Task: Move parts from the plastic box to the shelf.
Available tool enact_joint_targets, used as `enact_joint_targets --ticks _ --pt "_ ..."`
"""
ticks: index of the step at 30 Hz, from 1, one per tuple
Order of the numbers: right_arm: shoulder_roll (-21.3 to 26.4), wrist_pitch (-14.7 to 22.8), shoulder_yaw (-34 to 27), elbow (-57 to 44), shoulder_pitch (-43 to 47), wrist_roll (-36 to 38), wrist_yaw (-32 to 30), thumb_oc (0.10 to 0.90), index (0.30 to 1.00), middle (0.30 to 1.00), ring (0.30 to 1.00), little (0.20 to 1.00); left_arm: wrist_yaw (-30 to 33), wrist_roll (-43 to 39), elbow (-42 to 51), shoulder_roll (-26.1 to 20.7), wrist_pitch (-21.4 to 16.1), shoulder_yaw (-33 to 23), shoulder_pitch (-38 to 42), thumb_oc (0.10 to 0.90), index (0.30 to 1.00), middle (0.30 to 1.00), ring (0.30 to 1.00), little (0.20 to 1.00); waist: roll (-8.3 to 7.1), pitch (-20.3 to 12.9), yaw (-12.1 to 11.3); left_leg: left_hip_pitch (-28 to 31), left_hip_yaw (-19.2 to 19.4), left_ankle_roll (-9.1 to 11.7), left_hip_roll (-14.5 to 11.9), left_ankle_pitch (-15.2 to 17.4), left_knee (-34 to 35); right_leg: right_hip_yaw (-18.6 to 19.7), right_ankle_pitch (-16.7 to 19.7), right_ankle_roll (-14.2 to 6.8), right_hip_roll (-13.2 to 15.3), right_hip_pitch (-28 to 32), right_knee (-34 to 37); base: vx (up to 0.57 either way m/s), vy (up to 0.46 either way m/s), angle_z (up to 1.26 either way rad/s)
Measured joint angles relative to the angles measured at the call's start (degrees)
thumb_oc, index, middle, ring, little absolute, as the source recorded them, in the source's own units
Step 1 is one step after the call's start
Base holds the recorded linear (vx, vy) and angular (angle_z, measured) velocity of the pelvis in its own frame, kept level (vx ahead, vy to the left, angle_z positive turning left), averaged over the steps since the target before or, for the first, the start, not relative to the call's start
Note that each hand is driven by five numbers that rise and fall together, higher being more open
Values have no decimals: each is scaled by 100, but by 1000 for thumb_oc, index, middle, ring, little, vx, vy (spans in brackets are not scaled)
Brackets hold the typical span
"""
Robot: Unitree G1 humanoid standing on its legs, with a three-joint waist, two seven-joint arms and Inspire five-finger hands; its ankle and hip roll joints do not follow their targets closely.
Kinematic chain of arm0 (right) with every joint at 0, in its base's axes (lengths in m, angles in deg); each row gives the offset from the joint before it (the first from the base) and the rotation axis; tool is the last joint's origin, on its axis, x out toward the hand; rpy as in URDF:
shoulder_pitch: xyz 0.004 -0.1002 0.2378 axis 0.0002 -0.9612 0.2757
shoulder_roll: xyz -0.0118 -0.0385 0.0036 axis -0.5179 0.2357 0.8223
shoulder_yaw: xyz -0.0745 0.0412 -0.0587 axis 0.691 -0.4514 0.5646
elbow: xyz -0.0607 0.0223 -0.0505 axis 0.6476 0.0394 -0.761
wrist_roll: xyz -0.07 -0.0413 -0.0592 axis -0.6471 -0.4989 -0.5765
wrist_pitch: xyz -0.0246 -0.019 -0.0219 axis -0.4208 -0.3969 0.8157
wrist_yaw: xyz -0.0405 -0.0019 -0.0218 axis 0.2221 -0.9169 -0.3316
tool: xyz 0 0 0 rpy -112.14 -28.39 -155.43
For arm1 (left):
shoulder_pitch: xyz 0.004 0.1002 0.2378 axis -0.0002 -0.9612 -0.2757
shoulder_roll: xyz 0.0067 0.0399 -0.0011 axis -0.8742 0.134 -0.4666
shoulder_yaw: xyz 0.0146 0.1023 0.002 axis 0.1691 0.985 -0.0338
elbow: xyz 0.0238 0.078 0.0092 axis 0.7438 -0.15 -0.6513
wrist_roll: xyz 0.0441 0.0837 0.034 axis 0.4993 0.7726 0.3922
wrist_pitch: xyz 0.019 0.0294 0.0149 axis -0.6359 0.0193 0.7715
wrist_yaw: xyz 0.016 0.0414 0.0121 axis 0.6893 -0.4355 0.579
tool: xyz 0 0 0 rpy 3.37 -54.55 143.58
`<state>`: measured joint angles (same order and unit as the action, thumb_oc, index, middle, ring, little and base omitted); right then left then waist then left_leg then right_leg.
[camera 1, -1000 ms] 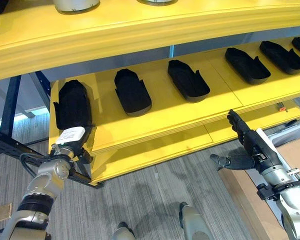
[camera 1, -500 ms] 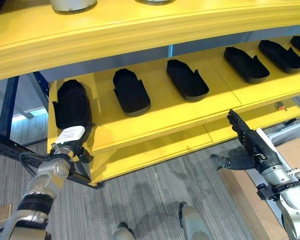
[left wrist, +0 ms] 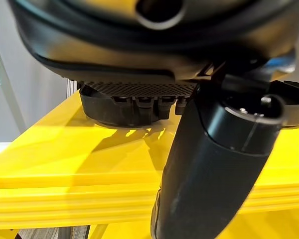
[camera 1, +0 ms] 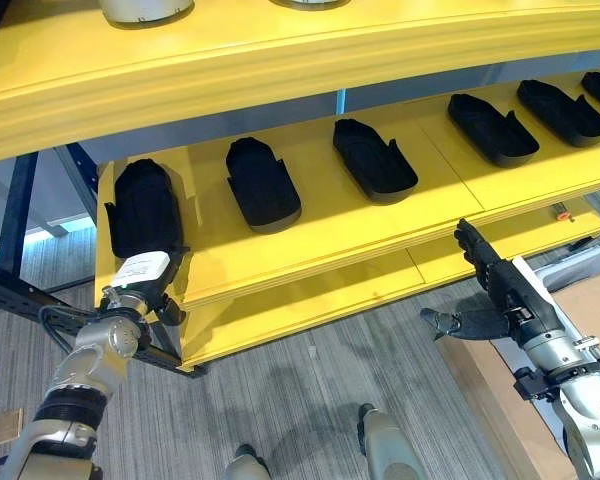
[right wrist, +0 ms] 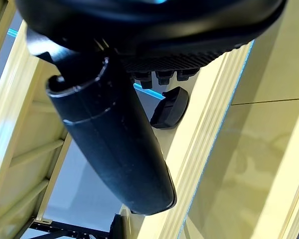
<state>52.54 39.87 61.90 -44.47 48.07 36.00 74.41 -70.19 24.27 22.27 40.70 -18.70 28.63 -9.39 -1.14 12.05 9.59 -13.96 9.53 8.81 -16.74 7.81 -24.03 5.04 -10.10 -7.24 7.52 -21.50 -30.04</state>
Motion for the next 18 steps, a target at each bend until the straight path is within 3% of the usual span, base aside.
enact_joint_targets --ticks 18 --pt "4 1 1 0 0 1 0 900 1000 1000 1000 1000 95 -4 -144 -144 -5 30 185 900 1000 1000 1000 1000 -37 29 -5 4 10 4 0 -2 -1 4 0 0 -5 -1 -4 0 0 0"
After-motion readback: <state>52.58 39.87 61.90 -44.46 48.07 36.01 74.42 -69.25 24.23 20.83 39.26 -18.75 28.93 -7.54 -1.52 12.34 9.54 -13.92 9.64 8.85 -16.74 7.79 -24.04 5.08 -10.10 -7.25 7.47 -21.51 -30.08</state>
